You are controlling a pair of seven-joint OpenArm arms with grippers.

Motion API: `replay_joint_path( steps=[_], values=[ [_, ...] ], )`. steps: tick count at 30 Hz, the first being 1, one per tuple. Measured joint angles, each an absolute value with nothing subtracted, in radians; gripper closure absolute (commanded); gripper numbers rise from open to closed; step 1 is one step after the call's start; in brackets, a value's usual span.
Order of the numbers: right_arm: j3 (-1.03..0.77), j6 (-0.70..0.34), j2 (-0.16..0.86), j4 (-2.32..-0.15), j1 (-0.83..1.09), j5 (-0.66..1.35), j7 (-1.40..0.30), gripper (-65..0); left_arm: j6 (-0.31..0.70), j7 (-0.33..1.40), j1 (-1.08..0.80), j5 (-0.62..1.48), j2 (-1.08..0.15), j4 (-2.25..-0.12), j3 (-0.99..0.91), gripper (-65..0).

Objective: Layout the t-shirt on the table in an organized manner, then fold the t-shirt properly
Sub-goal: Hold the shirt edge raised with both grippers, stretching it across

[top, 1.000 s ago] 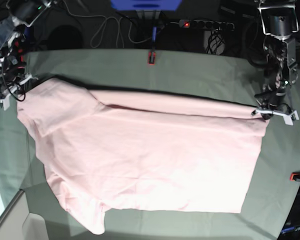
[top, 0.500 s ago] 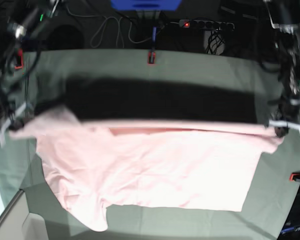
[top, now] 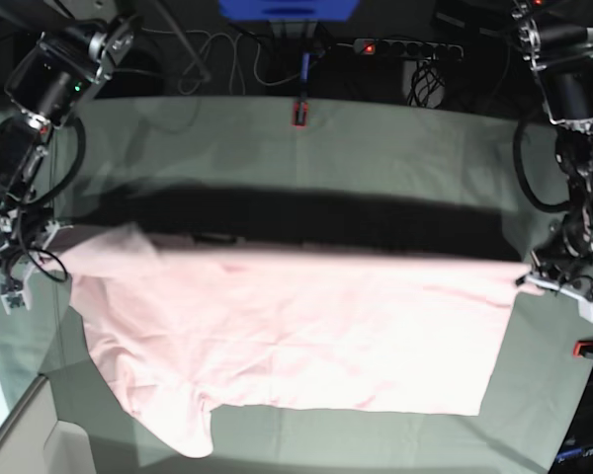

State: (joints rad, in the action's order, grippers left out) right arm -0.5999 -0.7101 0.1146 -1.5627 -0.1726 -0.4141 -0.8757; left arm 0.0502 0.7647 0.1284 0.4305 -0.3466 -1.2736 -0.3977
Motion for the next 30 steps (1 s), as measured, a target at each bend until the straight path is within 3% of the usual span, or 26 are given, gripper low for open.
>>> replay_joint_path(
  steps=[8, 16, 23, 30],
  values=[
    [-0.602, -0.710, 0.108, -1.711, -0.138, -0.395, -0.890, 0.0, 0.053, 0.770, 0.037, 0.422, -0.348, -1.421, -0.400, 0.0],
    [-0.562, -0.709, 0.113, -1.542, -0.371, -0.450, -0.982, 0.0, 0.056, 0.865, 0.299, 0.345, -0.345, -1.261, -0.393, 0.0],
    [-0.561, -0.711, 0.094, -1.526, -0.193, -0.491, -0.934, 0.0, 0.050, 0.904, 0.251, 0.177, -0.332, -1.196, -0.316, 0.0],
    [-0.606, -0.710, 0.085, -1.624, -0.104, -0.484, -0.860, 0.0, 0.050, 0.849, 0.092, 0.175, -0.332, -1.315, -0.306, 0.0]
  ],
)
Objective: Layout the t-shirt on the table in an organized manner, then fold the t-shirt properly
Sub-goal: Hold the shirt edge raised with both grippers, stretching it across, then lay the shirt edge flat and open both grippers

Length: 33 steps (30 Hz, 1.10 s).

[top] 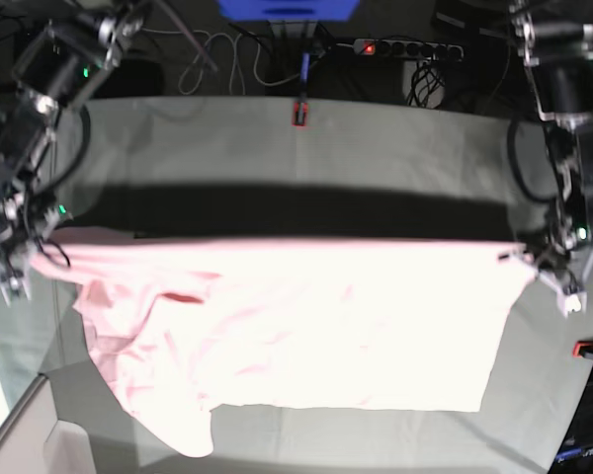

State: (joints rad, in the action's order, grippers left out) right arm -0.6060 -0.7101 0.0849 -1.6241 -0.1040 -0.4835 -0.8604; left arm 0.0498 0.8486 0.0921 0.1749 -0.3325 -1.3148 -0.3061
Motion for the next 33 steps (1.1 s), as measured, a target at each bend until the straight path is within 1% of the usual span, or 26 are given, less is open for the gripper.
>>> replay_joint_path(
  steps=[2, 5, 10, 14, 16, 18, 21, 25, 29, 33],
  values=[
    [-0.609, -0.710, 0.080, -1.660, -0.060, -0.485, -0.871, 0.0, 0.053, 0.836, 0.042, 0.180, -0.331, -1.372, -0.312, 0.0],
    [-0.607, -0.710, 0.075, -1.709, -0.007, -0.460, -0.859, 0.0, 0.057, 0.833, -0.010, 0.188, -0.315, -1.436, -0.384, 0.0],
    [-0.649, -0.714, 0.054, -1.800, 0.131, -0.356, -0.866, 0.0, 0.061, 0.834, -0.088, 0.194, -0.270, -1.476, -0.493, 0.0],
    [-0.647, -0.714, 0.052, -1.840, 0.234, -0.271, -0.852, 0.0, 0.056, 0.835, -0.160, 0.187, -0.269, -1.494, -0.543, 0.0],
    [-0.647, -0.714, 0.047, -1.845, 0.281, -0.272, -0.830, 0.0, 0.057, 0.836, -0.193, 0.184, -0.268, -1.496, -0.546, 0.0],
    [-0.657, -0.712, 0.020, -1.844, 0.322, -0.282, -0.775, 0.0, 0.057, 0.836, -0.219, 0.185, -0.268, -1.496, -0.546, 0.0],
    [-0.697, -0.713, -0.032, -1.840, 0.358, -0.284, -0.688, 0.0, 0.056, 0.829, -0.242, 0.182, -0.265, -1.496, -0.546, 0.0],
    [-0.722, -0.710, -0.072, -1.839, 0.386, -0.290, -0.649, 0.0, 0.053, 0.831, -0.249, 0.181, -0.239, -1.492, -0.564, 0.0],
    [-0.734, -0.710, -0.074, -1.839, 0.391, -0.276, -0.652, 0.0, 0.053, 0.830, -0.243, 0.180, -0.199, -1.493, -0.627, 0.0],
    [-0.769, -0.710, -0.072, -1.839, 0.393, -0.228, -0.652, 0.0, 0.053, 0.837, -0.242, 0.184, -0.144, -1.492, -0.731, 0.0]
  ],
)
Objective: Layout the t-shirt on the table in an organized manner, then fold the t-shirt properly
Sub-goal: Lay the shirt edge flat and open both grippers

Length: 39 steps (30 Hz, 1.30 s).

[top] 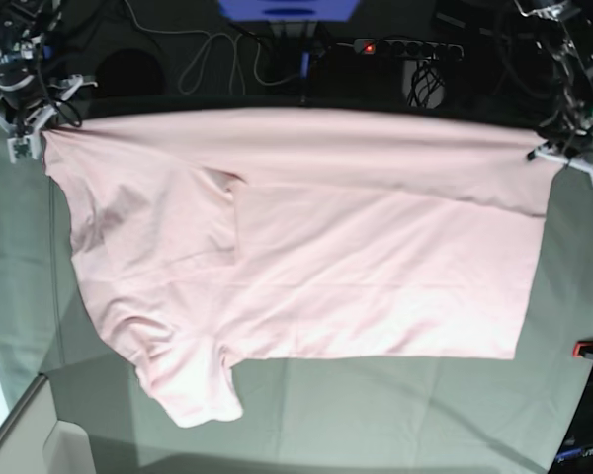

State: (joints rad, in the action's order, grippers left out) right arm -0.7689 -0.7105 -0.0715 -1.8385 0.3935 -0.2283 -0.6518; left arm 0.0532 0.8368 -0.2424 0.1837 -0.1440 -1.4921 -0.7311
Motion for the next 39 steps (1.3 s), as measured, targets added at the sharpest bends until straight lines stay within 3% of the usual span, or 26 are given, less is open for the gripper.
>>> replay_joint_path(
  steps=[16, 19, 22, 26, 31, 39],
  values=[
    [-0.776, -0.710, -0.080, -1.838, 0.427, -0.226, -0.653, 0.0, 0.052, 0.841, -0.244, 0.307, -0.147, -1.492, -0.756, -0.2],
    [-0.785, -0.710, -0.081, -1.838, 0.430, -0.208, -0.649, 0.0, 0.052, 0.841, -0.245, 0.310, -0.147, -1.492, -0.757, -5.6],
    [-0.790, -0.710, -0.088, -1.838, 0.442, -0.207, -0.651, -0.2, 0.052, 0.840, -0.246, 0.311, -0.146, -1.492, -0.757, -15.6],
    [-0.790, -0.710, -0.089, -1.838, 0.443, -0.201, -0.650, -11.4, 0.052, 0.837, -0.245, 0.307, -0.146, -1.492, -0.758, -23.5],
    [-0.807, -0.710, -0.089, -1.839, 0.443, -0.201, -0.654, -24.8, 0.048, 0.838, -0.258, 0.312, -0.146, -1.505, -0.759, -23.6],
    [-0.973, -0.703, -0.077, -1.845, 0.339, -0.192, -0.665, -28.3, 0.049, 0.837, -0.252, 0.317, -0.134, -1.623, -0.805, -23.8]
  ],
)
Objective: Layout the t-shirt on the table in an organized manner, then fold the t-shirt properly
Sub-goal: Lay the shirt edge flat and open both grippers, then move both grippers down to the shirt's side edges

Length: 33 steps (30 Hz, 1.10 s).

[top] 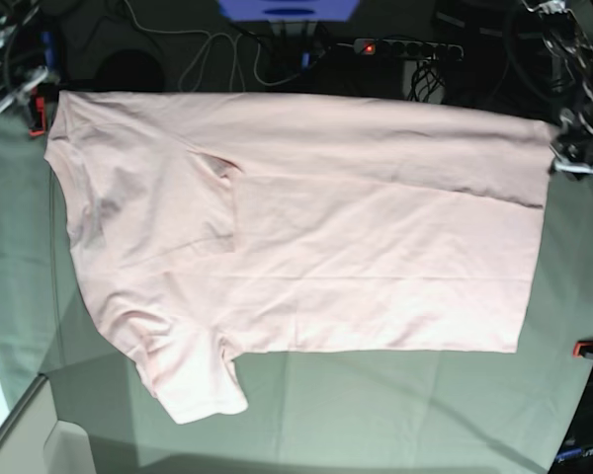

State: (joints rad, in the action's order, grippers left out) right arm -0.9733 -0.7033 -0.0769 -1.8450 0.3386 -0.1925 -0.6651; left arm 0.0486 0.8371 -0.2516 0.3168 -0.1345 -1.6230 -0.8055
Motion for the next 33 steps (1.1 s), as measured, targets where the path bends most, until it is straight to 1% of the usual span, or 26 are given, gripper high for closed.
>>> replay_joint_path(
  steps=[7, 9, 10, 12, 13, 15, 17, 18, 20, 23, 26, 29, 33],
  values=[
    [-0.965, -0.702, -0.022, -1.836, 0.216, -0.196, -0.673, -28.5, 0.046, 0.837, -0.198, 0.312, -0.136, -1.665, -0.824, -23.8],
    [-0.911, -0.698, 0.000, -1.816, 0.165, -0.212, -0.672, -28.5, 0.045, 0.838, -0.179, 0.309, -0.136, -1.667, -0.825, -24.0],
    [-0.868, -0.701, 0.015, -1.799, 0.133, -0.231, -0.668, -28.5, 0.044, 0.839, -0.167, 0.308, -0.136, -1.667, -0.826, -25.5],
    [-0.802, -0.707, 0.022, -1.754, 0.041, -0.293, -0.668, -28.5, 0.044, 0.836, -0.146, 0.306, -0.136, -1.666, -0.825, -32.0],
    [-0.780, -0.706, 0.021, -1.728, -0.010, -0.319, -0.668, -28.5, 0.046, 0.836, -0.137, 0.308, -0.136, -1.666, -0.821, -36.5],
    [-0.750, -0.708, 0.022, -1.663, -0.092, -0.360, -0.654, -29.8, 0.046, 0.840, -0.125, 0.312, -0.135, -1.666, -0.816, -43.7],
    [-0.729, -0.705, 0.023, -1.579, -0.186, -0.431, -0.671, -34.4, 0.047, 0.840, -0.118, 0.311, -0.136, -1.666, -0.817, -49.7],
    [-0.721, -0.702, 0.023, -1.534, -0.230, -0.450, -0.668, -36.9, 0.045, 0.840, -0.118, 0.306, -0.136, -1.666, -0.818, -51.2],
    [-0.704, -0.702, 0.031, -1.409, -0.324, -0.499, -0.664, -41.4, 0.045, 0.841, -0.119, 0.307, -0.136, -1.665, -0.816, -51.7],
    [-0.697, -0.703, 0.045, -1.224, -0.439, -0.543, -0.653, -44.0, 0.046, 0.838, -0.116, 0.305, -0.135, -1.662, -0.804, -51.7],
    [-0.697, -0.702, 0.078, -1.044, -0.531, -0.542, -0.627, -44.1, 0.045, 0.836, -0.111, 0.305, -0.136, -1.665, -0.804, -51.8],
    [-0.698, -0.701, 0.115, -0.900, -0.579, -0.546, -0.528, -44.1, 0.045, 0.837, -0.111, 0.304, -0.141, -1.665, -0.806, -51.8],
    [-0.697, -0.702, 0.147, -0.752, -0.590, -0.543, -0.375, -44.1, 0.046, 0.833, -0.107, 0.304, -0.145, -1.662, -0.808, -51.8]
  ],
)
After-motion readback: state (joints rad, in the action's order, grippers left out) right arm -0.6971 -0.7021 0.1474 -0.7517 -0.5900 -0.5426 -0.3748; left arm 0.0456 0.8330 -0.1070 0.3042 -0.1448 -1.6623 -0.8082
